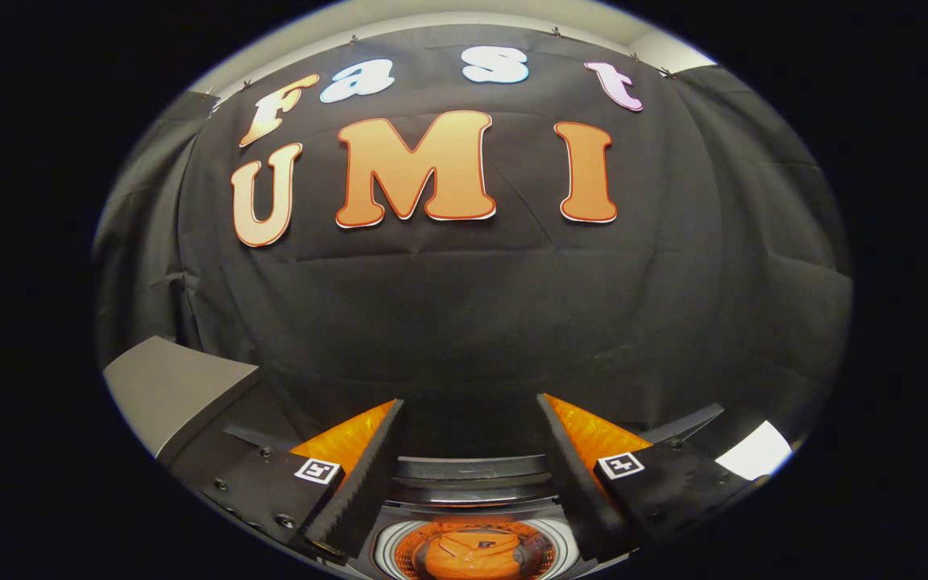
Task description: Put the clothes into the washing machine and then close the washing machine lid.
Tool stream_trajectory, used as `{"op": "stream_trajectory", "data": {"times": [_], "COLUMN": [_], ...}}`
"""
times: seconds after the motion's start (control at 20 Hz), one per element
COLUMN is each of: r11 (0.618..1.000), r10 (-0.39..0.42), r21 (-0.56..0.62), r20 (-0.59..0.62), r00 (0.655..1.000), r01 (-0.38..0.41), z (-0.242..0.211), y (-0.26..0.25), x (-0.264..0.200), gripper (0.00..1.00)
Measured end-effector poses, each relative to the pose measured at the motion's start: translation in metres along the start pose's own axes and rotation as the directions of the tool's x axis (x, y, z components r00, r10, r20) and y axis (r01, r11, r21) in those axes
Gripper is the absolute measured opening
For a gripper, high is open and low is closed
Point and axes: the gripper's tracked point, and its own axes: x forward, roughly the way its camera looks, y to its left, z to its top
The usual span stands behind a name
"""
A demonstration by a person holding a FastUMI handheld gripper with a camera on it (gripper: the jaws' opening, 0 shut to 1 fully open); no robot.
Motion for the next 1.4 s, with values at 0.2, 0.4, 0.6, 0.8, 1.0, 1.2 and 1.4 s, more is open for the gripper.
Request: {"op": "stream_trajectory", "data": {"times": [0.2, 0.4, 0.6, 0.8, 1.0, 1.2, 1.4], "r11": [1.000, 1.000, 1.000, 1.000, 1.000, 0.999, 0.997], "r10": [0.006, 0.006, 0.004, 0.014, 0.019, 0.028, 0.041], "r21": [0.000, 0.001, 0.003, 0.005, 0.008, 0.027, 0.064], "r20": [0.001, -0.012, -0.017, -0.029, -0.041, -0.111, -0.135], "r00": [1.000, 1.000, 1.000, 0.999, 0.999, 0.993, 0.990], "r01": [-0.006, -0.006, -0.004, -0.014, -0.018, -0.025, -0.033], "z": [-0.005, -0.010, -0.014, -0.024, -0.036, -0.065, -0.083], "y": [0.001, 0.001, 0.002, 0.003, 0.003, 0.003, 0.004], "x": [-0.009, -0.014, -0.021, -0.032, -0.043, -0.058, -0.070], "gripper": [1.00, 1.00, 1.00, 1.00, 1.00, 1.00, 1.00]}}
